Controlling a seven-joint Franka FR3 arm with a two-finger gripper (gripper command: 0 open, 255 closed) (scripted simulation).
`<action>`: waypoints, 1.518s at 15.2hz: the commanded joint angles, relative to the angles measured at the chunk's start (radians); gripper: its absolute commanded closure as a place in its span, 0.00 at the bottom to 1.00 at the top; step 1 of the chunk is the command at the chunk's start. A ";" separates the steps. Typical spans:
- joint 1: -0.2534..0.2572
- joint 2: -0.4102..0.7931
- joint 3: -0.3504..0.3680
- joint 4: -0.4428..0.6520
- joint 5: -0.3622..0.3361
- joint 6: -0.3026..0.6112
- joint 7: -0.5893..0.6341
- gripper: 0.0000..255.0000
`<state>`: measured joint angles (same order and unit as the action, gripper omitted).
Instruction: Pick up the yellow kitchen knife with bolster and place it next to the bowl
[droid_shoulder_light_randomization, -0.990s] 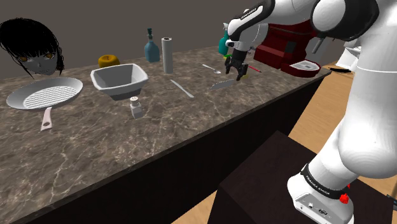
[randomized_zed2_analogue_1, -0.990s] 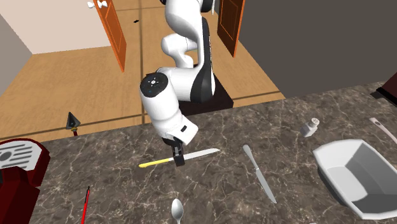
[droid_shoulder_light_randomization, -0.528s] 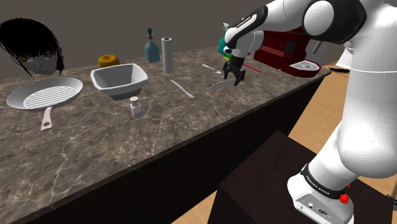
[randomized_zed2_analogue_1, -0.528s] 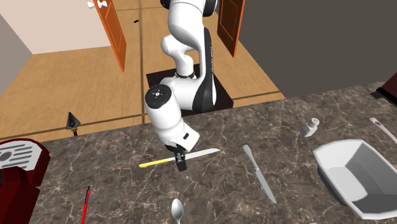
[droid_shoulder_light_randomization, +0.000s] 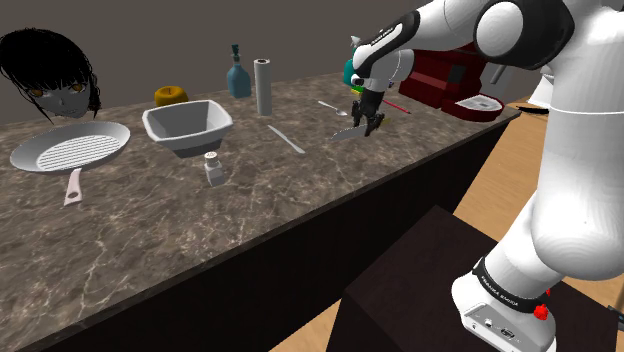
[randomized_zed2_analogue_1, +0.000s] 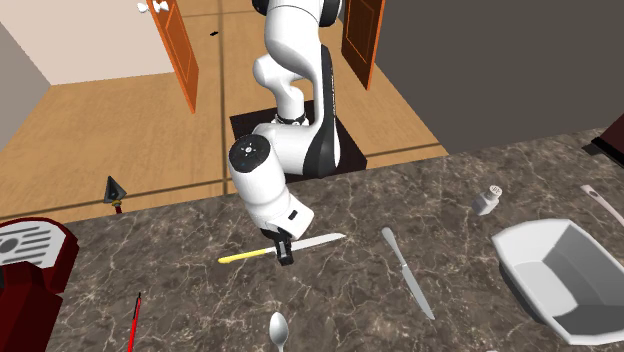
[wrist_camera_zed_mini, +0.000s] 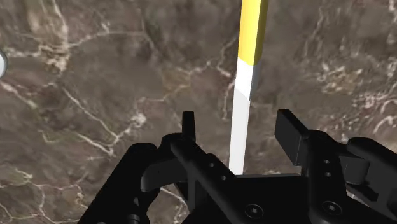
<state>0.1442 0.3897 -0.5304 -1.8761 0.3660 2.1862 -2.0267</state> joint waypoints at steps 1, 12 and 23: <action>0.000 0.000 0.000 0.000 0.000 0.000 0.000 1.00; 0.006 -0.022 -0.008 0.012 -0.017 -0.030 0.013 1.00; 0.020 -0.089 -0.031 0.077 -0.073 -0.148 0.058 1.00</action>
<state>0.1619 0.3084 -0.5591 -1.8029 0.2993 2.0481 -1.9731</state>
